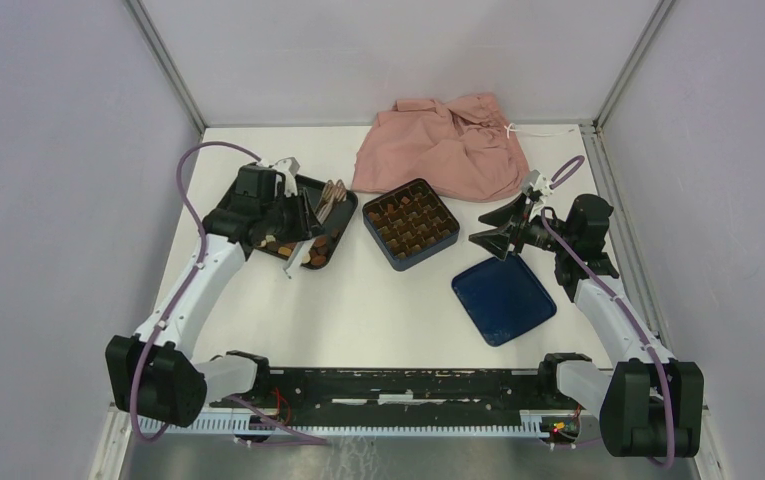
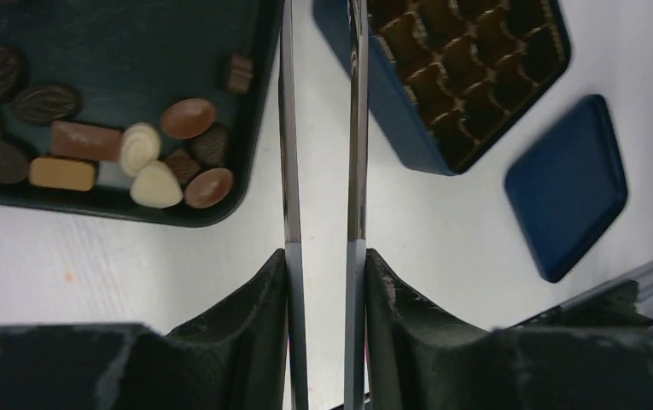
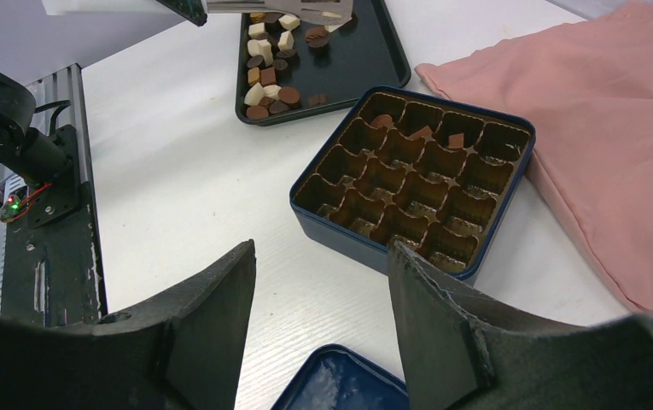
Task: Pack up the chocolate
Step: Pick up the fake chocolate from the plate, then place the fake chocolate in the packing box.
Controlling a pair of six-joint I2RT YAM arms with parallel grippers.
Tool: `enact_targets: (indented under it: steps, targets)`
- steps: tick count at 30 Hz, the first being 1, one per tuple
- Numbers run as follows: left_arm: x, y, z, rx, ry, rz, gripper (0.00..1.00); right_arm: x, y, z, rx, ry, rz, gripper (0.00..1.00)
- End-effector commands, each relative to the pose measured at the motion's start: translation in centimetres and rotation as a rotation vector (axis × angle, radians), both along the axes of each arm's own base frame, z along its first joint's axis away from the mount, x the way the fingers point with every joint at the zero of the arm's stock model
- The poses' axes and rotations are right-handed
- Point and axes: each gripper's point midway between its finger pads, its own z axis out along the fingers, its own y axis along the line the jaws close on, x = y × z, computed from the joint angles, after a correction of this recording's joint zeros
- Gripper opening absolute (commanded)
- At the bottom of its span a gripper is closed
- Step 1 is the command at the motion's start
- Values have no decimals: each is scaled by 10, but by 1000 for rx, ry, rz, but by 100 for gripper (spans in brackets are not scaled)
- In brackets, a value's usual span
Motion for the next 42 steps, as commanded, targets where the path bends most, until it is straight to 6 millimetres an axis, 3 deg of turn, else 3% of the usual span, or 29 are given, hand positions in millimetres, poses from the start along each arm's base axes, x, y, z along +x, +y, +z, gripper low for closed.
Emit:
enact_targets:
  steps: [1, 5, 10, 17, 25, 32, 38, 42]
  targets:
    - [6, -49, 44, -232, -120, -107, 2, 4, 1, 21, -8, -85, 7, 64]
    - [9, -85, 52, -263, -147, -166, 2, 5, 1, 21, -9, -84, 5, 64]
    - [23, -121, 46, -168, -162, -186, 3, 5, 1, 21, -10, -85, 3, 64]
    - [46, -155, 27, -20, -168, -204, 4, 5, 1, 21, -13, -85, 2, 64]
    - [66, -169, 7, 113, -171, -203, 4, 12, -4, 19, -34, -80, -44, 64]
    - [78, -174, -7, 184, -163, -200, 5, 53, -45, 9, -108, -30, -399, 67]
    - [84, -184, -15, 196, -154, -218, 5, 66, -66, 9, -106, -9, -559, 71]
    - [85, -191, -18, 196, -149, -229, 6, 66, -63, 6, -103, 2, -546, 72]
